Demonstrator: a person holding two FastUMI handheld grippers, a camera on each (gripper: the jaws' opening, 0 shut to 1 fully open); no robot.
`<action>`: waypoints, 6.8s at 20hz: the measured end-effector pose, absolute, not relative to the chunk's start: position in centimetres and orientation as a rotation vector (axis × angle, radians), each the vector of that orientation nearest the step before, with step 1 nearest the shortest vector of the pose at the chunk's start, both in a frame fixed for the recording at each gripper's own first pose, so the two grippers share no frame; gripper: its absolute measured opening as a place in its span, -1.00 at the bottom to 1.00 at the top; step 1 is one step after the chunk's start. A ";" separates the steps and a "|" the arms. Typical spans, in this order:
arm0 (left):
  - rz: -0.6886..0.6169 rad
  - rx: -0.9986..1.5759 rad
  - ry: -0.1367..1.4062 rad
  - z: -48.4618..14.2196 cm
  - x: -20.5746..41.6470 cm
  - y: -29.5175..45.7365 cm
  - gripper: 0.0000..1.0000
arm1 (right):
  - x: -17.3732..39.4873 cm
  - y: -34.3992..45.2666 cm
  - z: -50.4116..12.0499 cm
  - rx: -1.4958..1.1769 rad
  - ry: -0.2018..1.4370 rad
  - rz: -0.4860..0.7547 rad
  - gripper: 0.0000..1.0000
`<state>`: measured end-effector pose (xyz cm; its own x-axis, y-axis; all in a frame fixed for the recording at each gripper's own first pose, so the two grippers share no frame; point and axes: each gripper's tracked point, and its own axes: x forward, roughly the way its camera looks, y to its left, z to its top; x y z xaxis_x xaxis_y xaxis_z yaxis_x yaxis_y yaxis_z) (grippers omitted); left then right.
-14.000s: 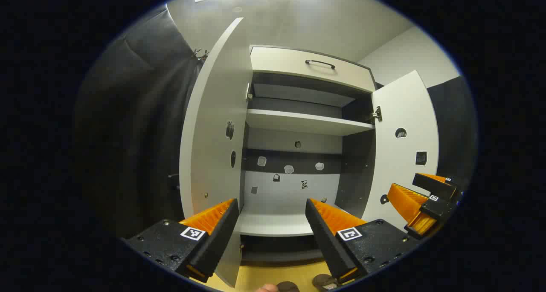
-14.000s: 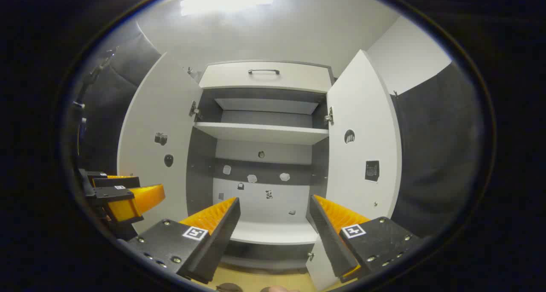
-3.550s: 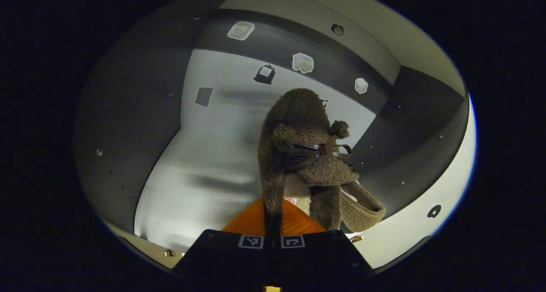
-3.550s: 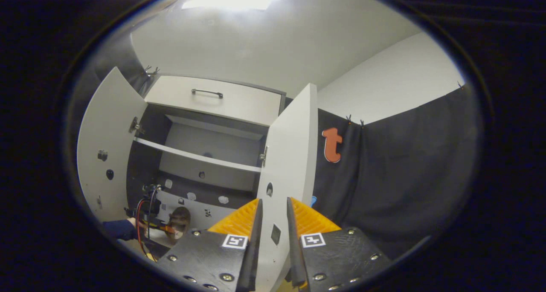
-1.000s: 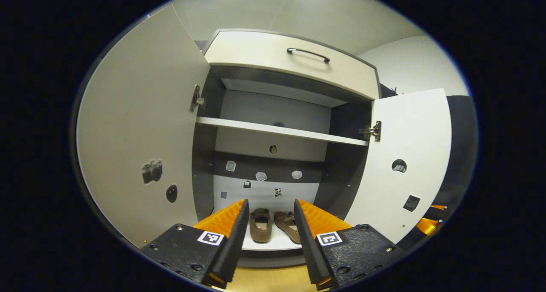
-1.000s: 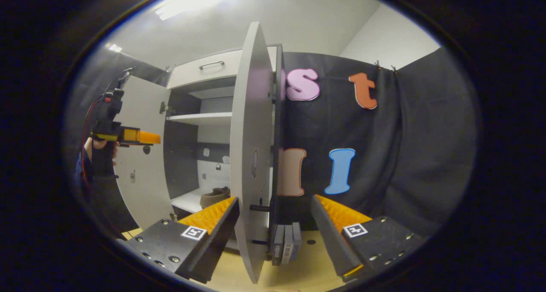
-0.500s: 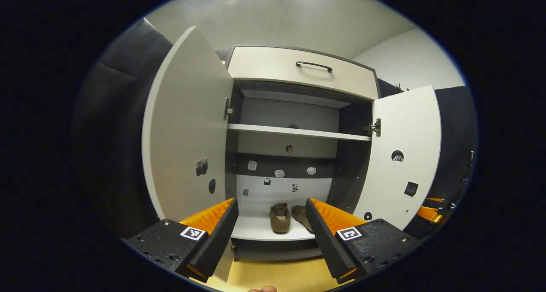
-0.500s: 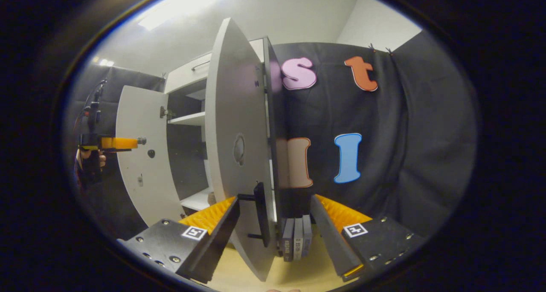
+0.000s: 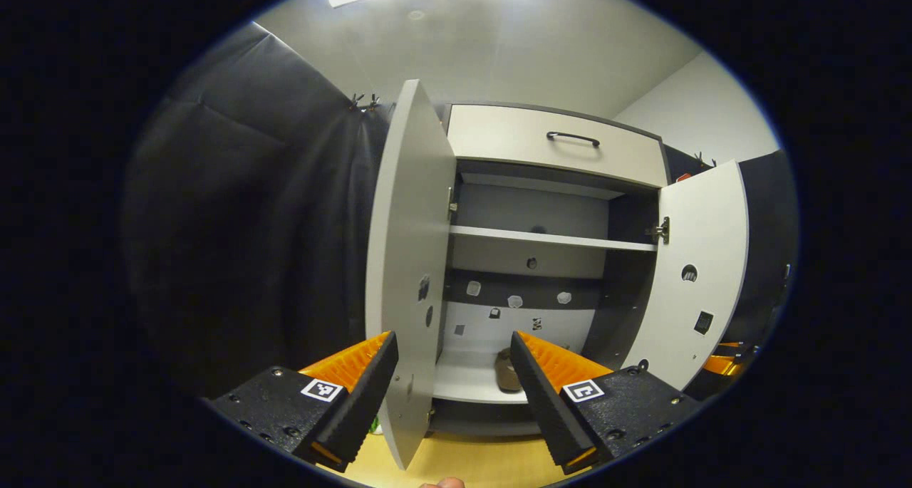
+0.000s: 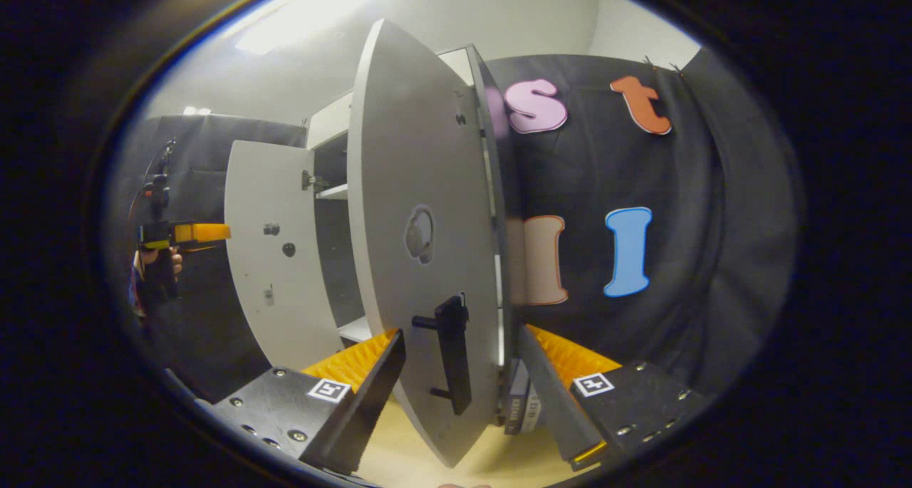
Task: Grab one shoe with the right hand and put it into the shoe cabinet, grab the other shoe with the left hand and put it into the shoe cabinet; then close the right door with the right hand and the left door with the left hand.
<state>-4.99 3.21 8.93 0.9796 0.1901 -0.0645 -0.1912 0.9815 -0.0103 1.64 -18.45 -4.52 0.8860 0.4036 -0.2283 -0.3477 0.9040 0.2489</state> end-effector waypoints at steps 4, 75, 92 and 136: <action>0.215 -0.032 0.075 8.5 -5.4 4.5 0.93 | 2.6 -14.8 -5.1 0.153 0.281 0.452 0.96; -0.382 -0.082 0.229 -4.9 3.4 -1.1 0.80 | 8.0 -9.2 -4.1 0.239 0.230 0.204 1.00; -0.344 -0.100 0.251 -6.9 10.4 -4.9 0.96 | 3.6 -20.2 -6.0 0.254 0.253 -0.034 0.94; -0.140 -0.168 0.151 0.3 7.1 -3.0 0.89 | 5.3 -17.0 0.5 0.123 0.167 0.043 1.00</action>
<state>7.14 -2.97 0.32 0.9789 -0.1506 -0.1379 0.1252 0.9762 -0.1769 5.31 -17.01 0.50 0.9851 0.0531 -0.1634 -0.0326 0.9915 0.1256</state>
